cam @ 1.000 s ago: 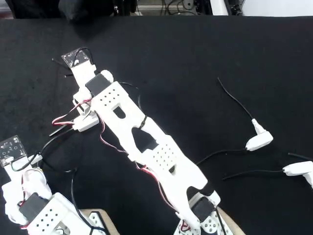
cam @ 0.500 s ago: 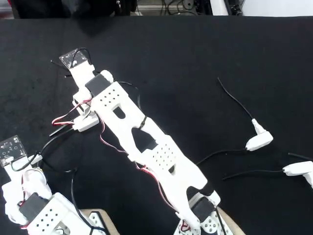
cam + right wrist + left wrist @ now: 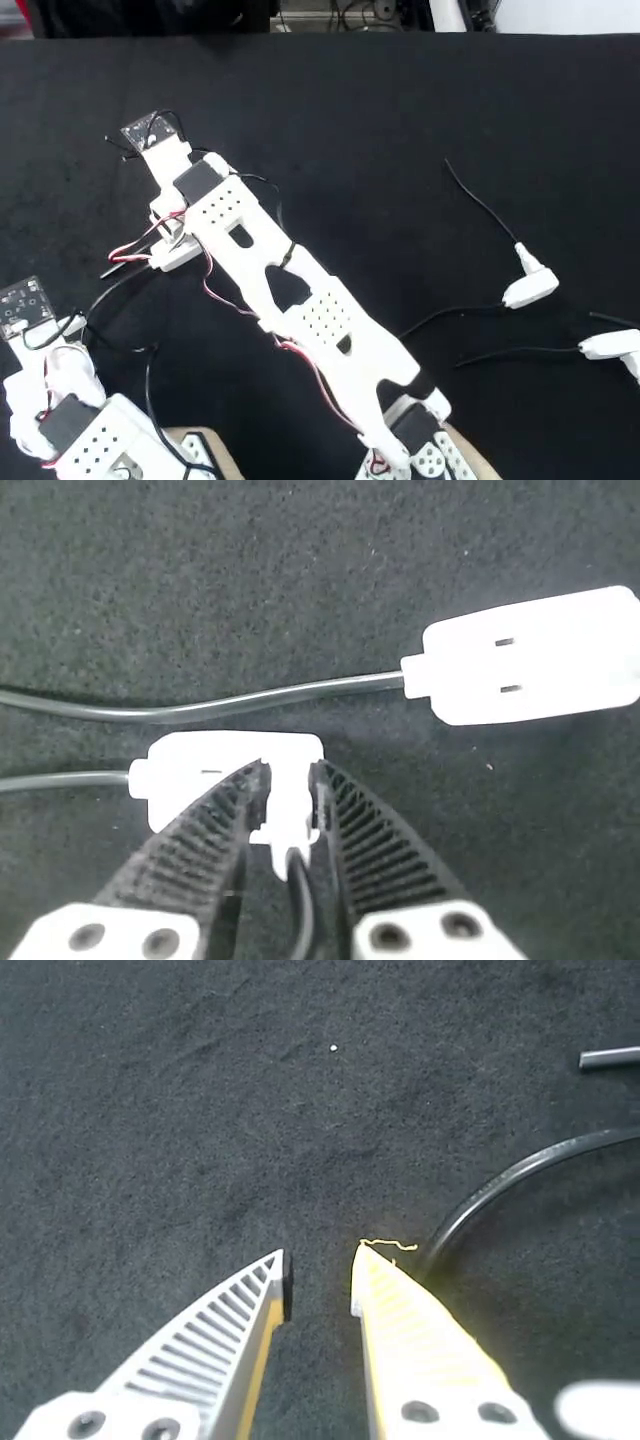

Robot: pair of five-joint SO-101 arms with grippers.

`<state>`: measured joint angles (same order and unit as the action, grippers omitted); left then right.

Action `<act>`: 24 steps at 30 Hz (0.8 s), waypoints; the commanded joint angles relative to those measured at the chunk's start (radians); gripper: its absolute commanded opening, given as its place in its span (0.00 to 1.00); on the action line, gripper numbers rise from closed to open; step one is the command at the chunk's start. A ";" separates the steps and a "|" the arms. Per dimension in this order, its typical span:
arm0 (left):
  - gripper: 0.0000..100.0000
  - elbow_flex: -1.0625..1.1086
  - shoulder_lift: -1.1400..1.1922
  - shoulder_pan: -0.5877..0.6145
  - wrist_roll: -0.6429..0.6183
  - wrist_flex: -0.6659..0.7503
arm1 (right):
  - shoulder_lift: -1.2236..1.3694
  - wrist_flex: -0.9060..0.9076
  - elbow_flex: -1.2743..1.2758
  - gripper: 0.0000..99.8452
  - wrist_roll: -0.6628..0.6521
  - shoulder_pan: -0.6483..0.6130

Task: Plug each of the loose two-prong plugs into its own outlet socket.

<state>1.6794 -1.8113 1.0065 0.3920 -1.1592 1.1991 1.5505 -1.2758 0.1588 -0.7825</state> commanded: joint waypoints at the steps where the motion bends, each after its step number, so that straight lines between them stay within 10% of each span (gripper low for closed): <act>1: 0.12 0.019 -0.011 -0.013 -0.002 -0.002 | 0.056 0.026 0.041 0.01 -0.006 -0.034; 16: 0.13 0.019 -0.009 -0.064 -0.003 -0.008 | 0.038 0.216 -0.053 0.16 0.115 0.075; 20: 0.12 0.019 -0.008 -0.128 0.000 -0.011 | -0.062 0.218 -0.038 0.06 0.057 0.109; 24: 0.12 0.019 -0.008 -0.130 0.003 -0.031 | -0.239 0.218 0.088 0.30 -0.011 0.106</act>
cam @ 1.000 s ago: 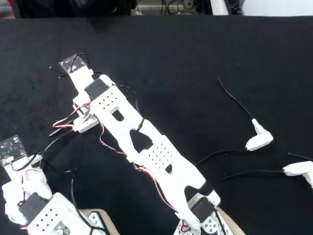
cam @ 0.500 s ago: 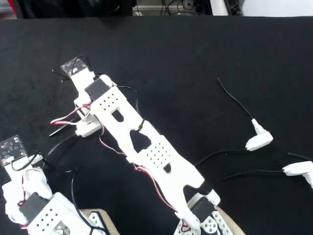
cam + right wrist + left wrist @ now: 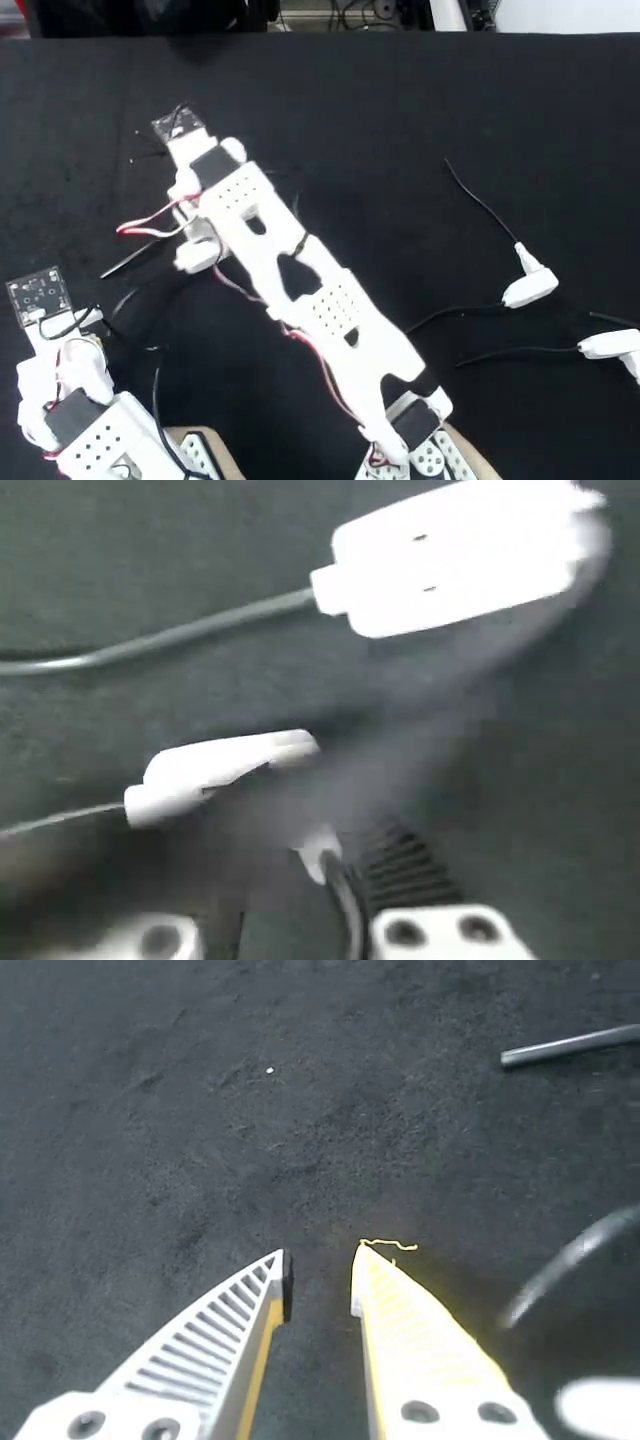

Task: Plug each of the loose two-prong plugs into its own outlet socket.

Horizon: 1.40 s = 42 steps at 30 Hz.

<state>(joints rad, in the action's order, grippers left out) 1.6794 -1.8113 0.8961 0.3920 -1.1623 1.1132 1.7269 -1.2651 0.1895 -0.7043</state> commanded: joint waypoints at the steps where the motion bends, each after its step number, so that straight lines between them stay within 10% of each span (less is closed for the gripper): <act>1: 0.12 0.019 -0.008 -0.018 0.003 -0.028 | -0.200 0.040 0.127 0.38 -0.032 0.028; 4: 0.12 0.019 -0.008 -0.024 0.003 -0.028 | -0.355 0.040 0.277 0.54 -0.034 0.012; 15: 0.12 0.019 -0.008 -0.021 0.003 -0.026 | -1.282 0.040 0.958 0.43 -0.052 0.008; 21: 0.12 0.019 -0.011 -0.090 0.003 -0.020 | -1.822 -0.044 1.603 0.00 -0.167 0.209; 30: 0.12 0.019 -0.011 -0.420 0.000 -0.026 | -2.476 -0.471 2.308 0.01 -0.232 0.574; 42: 0.12 0.019 -0.009 -0.470 0.000 -0.121 | -3.005 -0.542 2.841 0.02 -0.242 0.792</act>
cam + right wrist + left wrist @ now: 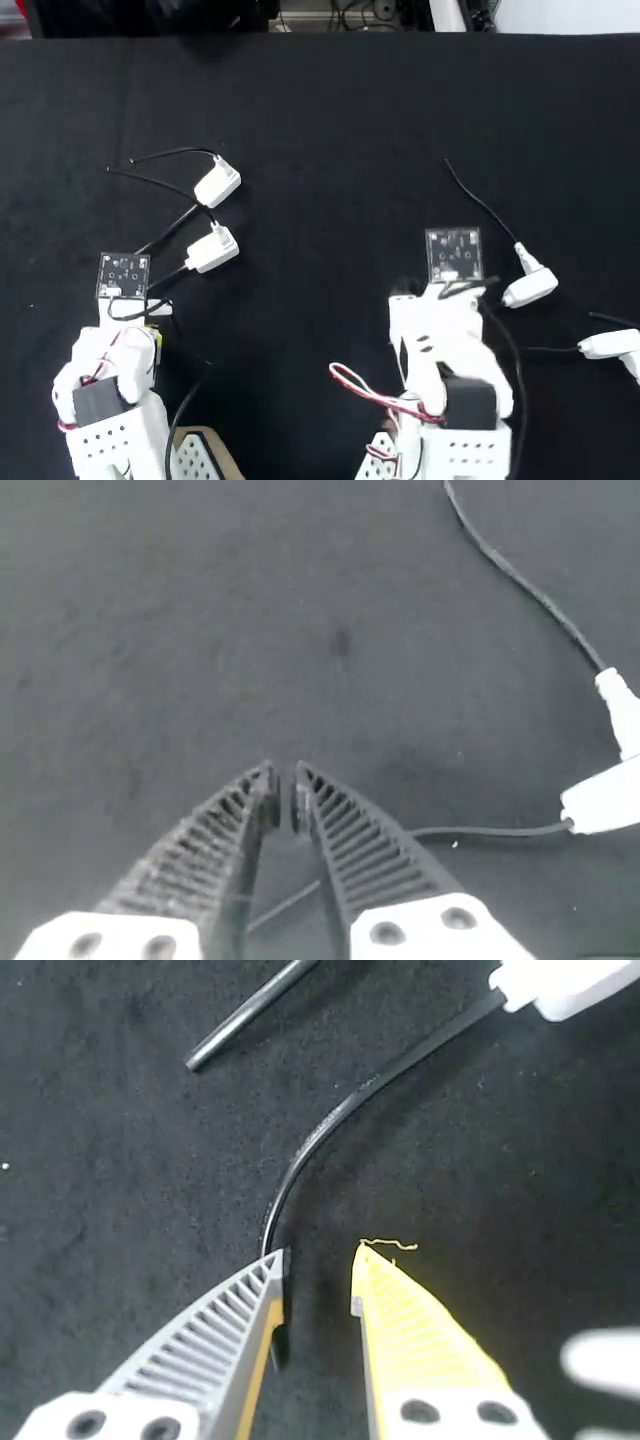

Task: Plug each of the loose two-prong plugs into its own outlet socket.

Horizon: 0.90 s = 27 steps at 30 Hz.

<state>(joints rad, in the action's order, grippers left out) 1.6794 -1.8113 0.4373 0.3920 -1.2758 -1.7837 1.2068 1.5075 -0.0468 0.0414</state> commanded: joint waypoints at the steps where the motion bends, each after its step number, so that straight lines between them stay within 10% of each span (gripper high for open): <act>1: 0.12 0.019 -0.009 -0.013 0.000 -0.008 | -0.105 -0.017 0.096 0.02 -0.006 0.048; 27: 0.12 0.019 -0.008 -0.012 0.000 -0.008 | -0.068 0.080 0.179 0.03 -0.006 0.147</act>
